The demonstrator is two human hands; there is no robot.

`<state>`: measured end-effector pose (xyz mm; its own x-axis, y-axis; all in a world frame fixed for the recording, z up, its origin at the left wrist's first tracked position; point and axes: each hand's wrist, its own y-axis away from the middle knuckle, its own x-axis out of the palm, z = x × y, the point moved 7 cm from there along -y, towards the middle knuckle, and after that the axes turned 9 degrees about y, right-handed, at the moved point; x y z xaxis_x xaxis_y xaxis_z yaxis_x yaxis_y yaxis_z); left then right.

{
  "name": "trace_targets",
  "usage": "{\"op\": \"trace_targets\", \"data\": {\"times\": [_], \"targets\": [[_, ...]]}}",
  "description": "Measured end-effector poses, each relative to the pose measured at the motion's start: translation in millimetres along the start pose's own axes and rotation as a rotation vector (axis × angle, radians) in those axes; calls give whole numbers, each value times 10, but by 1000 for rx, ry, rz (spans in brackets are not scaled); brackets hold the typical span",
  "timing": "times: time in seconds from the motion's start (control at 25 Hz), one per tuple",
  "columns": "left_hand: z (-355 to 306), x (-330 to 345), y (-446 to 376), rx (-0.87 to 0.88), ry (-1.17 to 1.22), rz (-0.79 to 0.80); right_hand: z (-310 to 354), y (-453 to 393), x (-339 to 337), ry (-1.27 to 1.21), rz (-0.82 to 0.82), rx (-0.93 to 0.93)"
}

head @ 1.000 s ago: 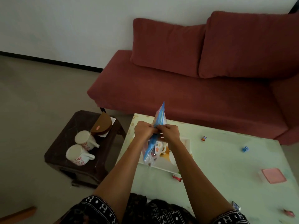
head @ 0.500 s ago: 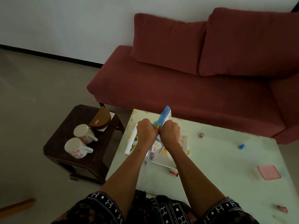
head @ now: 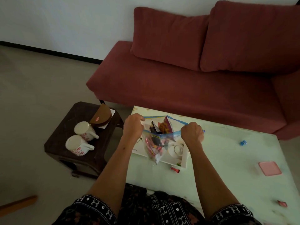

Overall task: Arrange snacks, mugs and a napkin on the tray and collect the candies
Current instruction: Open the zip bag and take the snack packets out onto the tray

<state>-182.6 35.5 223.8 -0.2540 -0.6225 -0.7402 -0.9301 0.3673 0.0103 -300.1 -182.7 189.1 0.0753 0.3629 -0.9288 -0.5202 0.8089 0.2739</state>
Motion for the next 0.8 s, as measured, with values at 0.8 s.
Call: {"op": "trace_targets", "data": {"times": [0.8], "targets": [[-303,200,317,108,162,78,286,153,394,-42,154,-149]]}}
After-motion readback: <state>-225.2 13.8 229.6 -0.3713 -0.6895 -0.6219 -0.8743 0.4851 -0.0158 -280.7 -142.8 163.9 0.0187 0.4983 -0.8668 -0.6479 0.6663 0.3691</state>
